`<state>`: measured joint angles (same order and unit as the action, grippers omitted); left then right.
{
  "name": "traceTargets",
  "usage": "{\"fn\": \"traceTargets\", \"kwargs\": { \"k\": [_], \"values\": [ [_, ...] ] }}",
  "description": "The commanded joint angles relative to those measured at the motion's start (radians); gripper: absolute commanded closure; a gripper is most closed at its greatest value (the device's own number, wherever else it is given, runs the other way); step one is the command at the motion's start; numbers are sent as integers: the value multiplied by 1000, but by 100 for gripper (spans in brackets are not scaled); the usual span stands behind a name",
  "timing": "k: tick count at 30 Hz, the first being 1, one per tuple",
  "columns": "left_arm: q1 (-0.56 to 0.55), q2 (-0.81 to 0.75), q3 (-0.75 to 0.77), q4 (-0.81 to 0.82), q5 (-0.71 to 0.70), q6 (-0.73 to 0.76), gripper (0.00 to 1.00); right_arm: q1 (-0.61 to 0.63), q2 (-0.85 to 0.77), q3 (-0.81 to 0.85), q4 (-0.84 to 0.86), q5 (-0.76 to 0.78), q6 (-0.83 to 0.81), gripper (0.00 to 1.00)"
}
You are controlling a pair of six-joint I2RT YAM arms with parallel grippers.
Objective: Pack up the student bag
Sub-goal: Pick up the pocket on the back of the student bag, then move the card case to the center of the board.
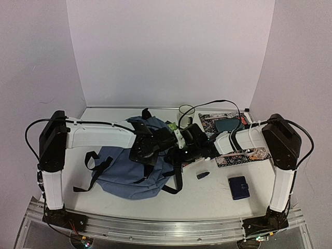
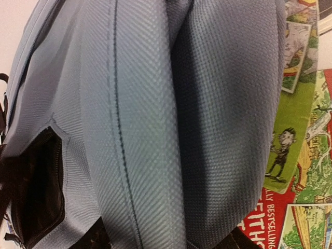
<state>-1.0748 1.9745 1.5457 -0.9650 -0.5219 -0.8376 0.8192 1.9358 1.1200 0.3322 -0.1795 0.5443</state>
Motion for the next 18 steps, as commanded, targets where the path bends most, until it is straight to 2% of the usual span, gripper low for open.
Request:
{"fn": "traceTargets", "kwargs": {
  "k": [1,7,12,16,18],
  "values": [
    [5,-77,63,-52,4,9,99,-3,-42,44,-61,-35,-47,42],
    [14,-78,75,-51,17,1,100,-24,-135,79,-130,-51,-108,27],
    [16,-84,70,-49,14,0,100,-108,-247,40,-251,-82,-133,15],
    [16,-97,55,-44,4,-2,100,-164,-359,-22,-361,-19,-161,3],
    [18,-101,48,-39,0,-3,100,-182,-418,-52,-441,45,-166,2]
  ]
}}
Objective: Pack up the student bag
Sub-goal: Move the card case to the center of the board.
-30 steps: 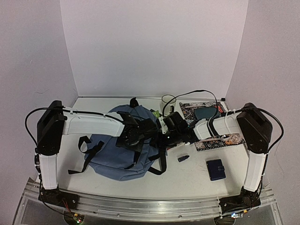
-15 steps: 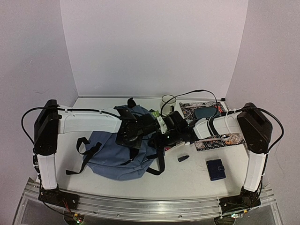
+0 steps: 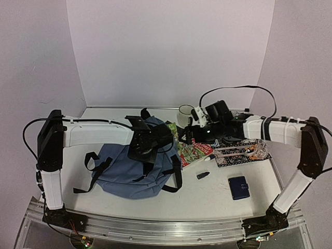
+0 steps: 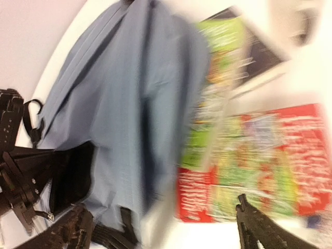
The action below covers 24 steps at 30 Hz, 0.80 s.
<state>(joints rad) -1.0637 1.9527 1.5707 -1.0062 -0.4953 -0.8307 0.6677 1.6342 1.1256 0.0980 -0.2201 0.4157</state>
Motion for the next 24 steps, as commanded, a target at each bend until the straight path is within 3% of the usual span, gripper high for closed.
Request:
{"fn": "traceTargets", "kwargs": {
  "k": [1,12,24],
  "values": [
    [8,-80,19,8,-27,-11,100,-38,-137,-66,-243,119,-41,2],
    [10,-100,-40,57,-19,0,100,-131,-323,-183,-603,318,108,2],
    [18,-123,-54,74,3,39,100,-388,-488,-468,-624,166,294,2]
  ]
}}
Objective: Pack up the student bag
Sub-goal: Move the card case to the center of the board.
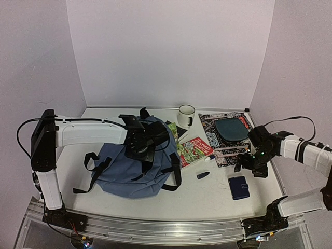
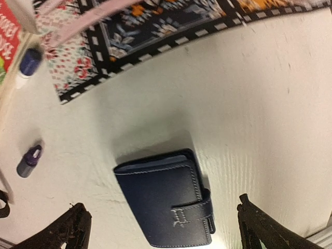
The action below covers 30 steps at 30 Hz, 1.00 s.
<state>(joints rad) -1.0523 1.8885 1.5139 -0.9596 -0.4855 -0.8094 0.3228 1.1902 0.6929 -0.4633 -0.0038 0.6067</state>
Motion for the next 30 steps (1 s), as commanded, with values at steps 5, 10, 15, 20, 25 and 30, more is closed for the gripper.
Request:
{"fn": "traceTargets", "kwargs": {
  "k": [5,10,15,20,25,30],
  "values": [
    [8,-58,2,34,3,31,100,-100,-54,-126,-49,-81,156,2],
    [8,-58,0,37,12,43,100,-107,-66,-173,3,-101,186,2],
    [8,-58,5,42,22,55,100,-107,-31,-202,72,-161,160,2],
    [8,-57,9,42,28,64,100,-107,-27,-235,143,-261,138,2],
    [9,-47,24,44,37,76,100,-105,-38,-263,262,-406,132,2],
    [9,-31,45,44,43,89,100,-89,-41,-242,322,-466,122,9]
  ]
}}
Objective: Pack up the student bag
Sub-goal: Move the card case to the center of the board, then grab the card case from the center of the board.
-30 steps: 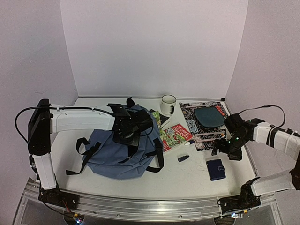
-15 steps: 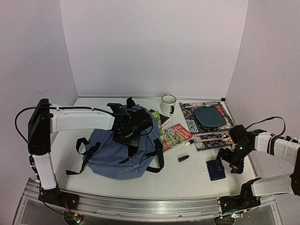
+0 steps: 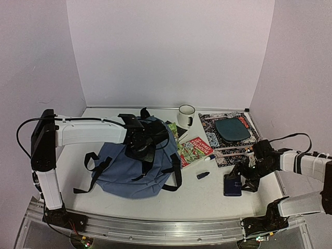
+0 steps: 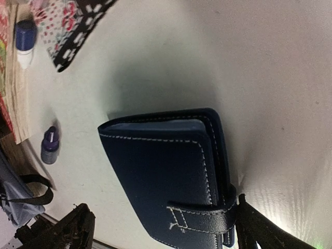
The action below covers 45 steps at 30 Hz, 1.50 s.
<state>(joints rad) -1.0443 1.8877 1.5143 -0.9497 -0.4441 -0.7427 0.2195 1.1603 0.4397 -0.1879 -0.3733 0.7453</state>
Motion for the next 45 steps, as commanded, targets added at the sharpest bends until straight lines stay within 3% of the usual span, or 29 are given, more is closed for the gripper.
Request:
{"fn": "traceTargets", "kwargs": {
  "k": [1,10,13,22,31,45],
  "values": [
    [1,-27,48,33,2,24,100,21,-12,20,48,-96,-21,10],
    [3,-17,61,34,6,32,100,27,-15,11,-61,38,-20,12],
    [5,-19,58,33,7,32,100,27,-25,-1,-73,26,-37,12],
    [9,-17,58,33,7,34,100,31,19,-73,0,-77,-24,27],
    [9,-16,59,32,10,35,100,32,35,-132,88,-149,-11,35],
    [10,-29,57,32,18,38,100,32,-18,-144,180,-136,-2,82]
  ]
}}
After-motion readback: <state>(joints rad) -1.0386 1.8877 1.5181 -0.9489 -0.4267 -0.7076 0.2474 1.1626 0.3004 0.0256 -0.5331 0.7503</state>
